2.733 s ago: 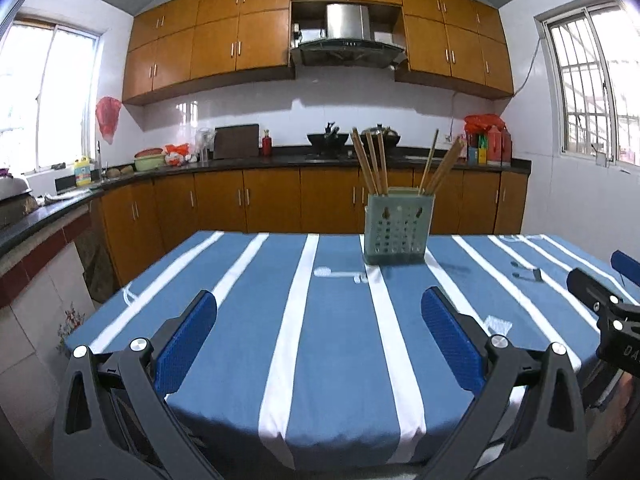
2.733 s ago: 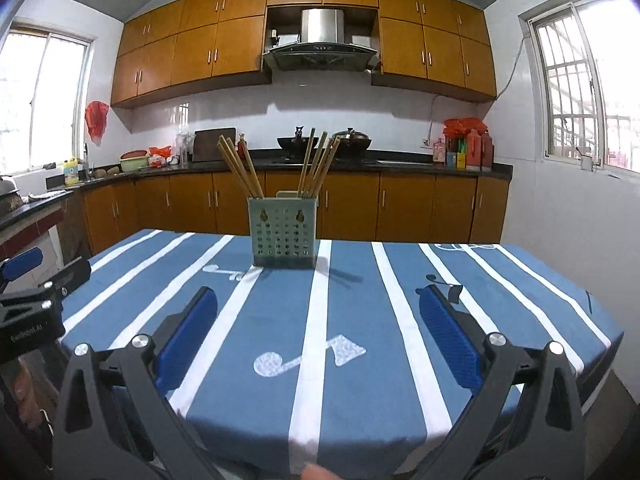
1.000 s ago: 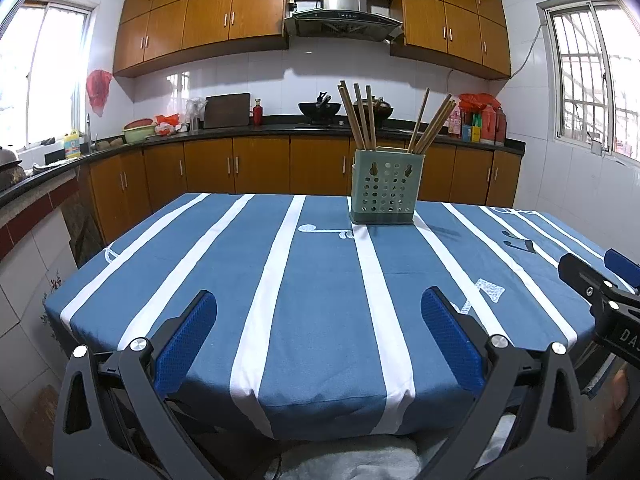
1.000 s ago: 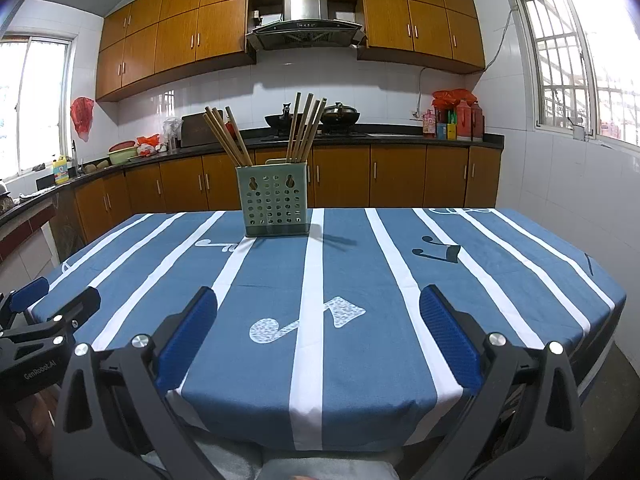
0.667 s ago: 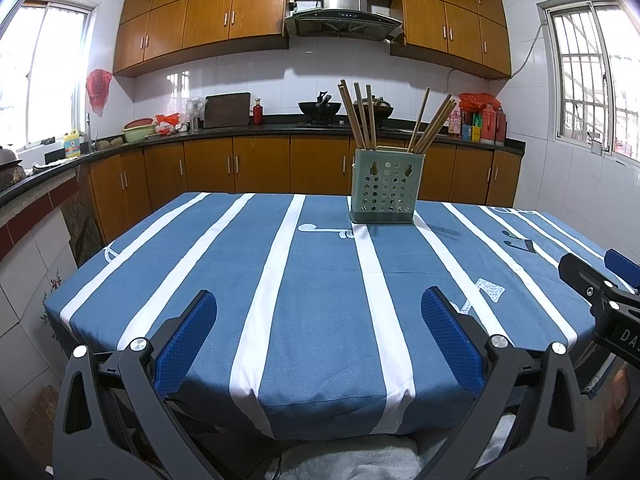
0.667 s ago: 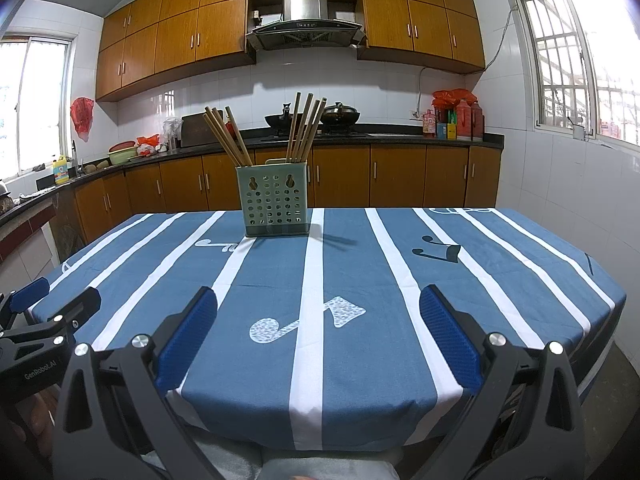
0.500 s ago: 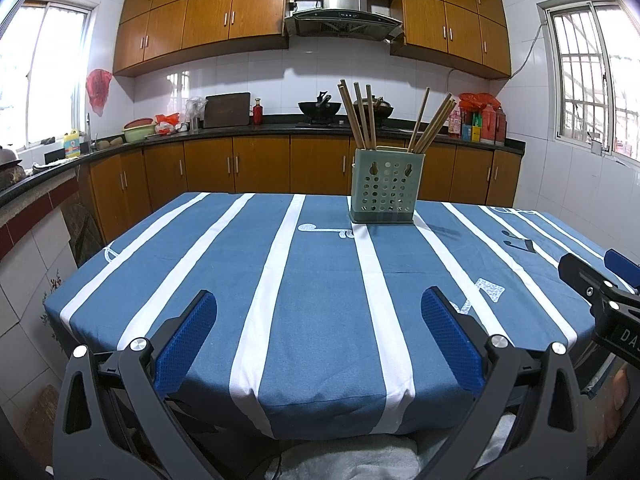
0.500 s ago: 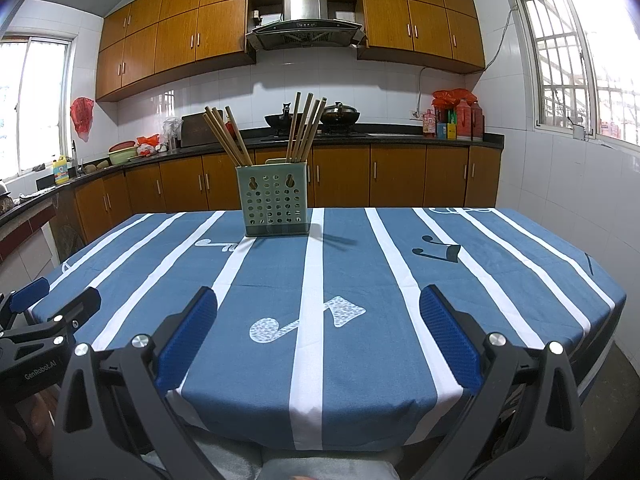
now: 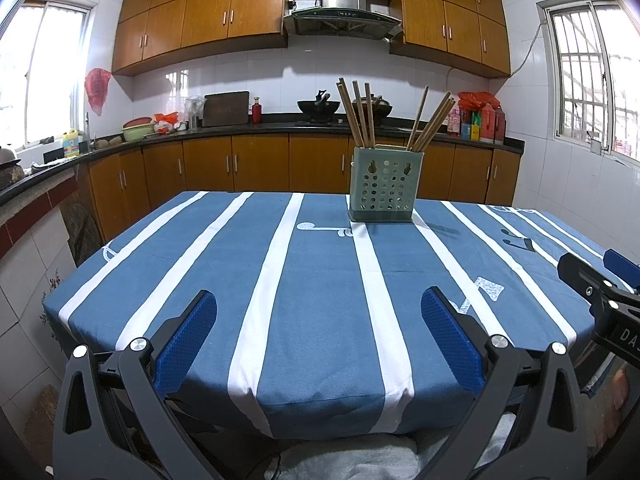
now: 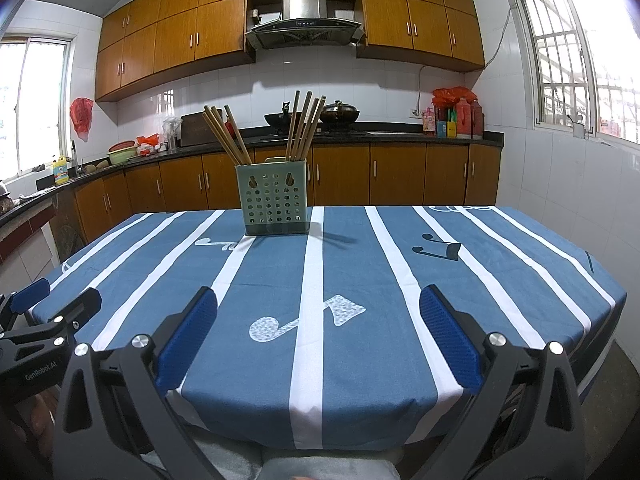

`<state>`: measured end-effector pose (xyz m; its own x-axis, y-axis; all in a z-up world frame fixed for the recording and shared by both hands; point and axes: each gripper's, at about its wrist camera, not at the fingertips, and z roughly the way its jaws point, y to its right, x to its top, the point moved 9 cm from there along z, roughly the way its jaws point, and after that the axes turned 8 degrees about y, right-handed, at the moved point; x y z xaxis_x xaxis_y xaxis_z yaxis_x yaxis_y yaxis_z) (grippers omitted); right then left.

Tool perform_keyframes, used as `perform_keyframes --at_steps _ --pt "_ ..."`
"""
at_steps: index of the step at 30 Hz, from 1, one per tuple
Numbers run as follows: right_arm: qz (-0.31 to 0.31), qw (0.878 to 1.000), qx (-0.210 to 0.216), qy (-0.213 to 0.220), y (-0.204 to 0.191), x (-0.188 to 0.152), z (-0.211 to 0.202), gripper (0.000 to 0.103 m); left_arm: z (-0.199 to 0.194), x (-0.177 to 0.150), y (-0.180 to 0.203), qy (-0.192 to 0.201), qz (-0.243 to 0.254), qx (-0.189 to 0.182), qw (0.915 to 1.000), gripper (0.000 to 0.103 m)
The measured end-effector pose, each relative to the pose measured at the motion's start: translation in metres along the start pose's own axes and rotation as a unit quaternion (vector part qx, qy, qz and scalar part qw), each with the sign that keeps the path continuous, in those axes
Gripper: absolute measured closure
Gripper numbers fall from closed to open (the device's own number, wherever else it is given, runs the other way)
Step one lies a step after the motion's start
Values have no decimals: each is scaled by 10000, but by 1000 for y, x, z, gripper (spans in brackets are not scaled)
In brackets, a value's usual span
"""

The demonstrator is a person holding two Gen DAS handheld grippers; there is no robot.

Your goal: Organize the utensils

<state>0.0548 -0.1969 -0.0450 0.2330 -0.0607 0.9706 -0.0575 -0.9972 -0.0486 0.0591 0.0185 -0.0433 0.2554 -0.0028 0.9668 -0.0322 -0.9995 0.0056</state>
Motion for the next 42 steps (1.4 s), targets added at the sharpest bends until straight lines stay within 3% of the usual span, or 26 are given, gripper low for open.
perform_keyframes --at_steps 42 --pt "14 10000 8 -36 -1 -4 1 4 2 -4 -4 -69 27 -18 10000 2"
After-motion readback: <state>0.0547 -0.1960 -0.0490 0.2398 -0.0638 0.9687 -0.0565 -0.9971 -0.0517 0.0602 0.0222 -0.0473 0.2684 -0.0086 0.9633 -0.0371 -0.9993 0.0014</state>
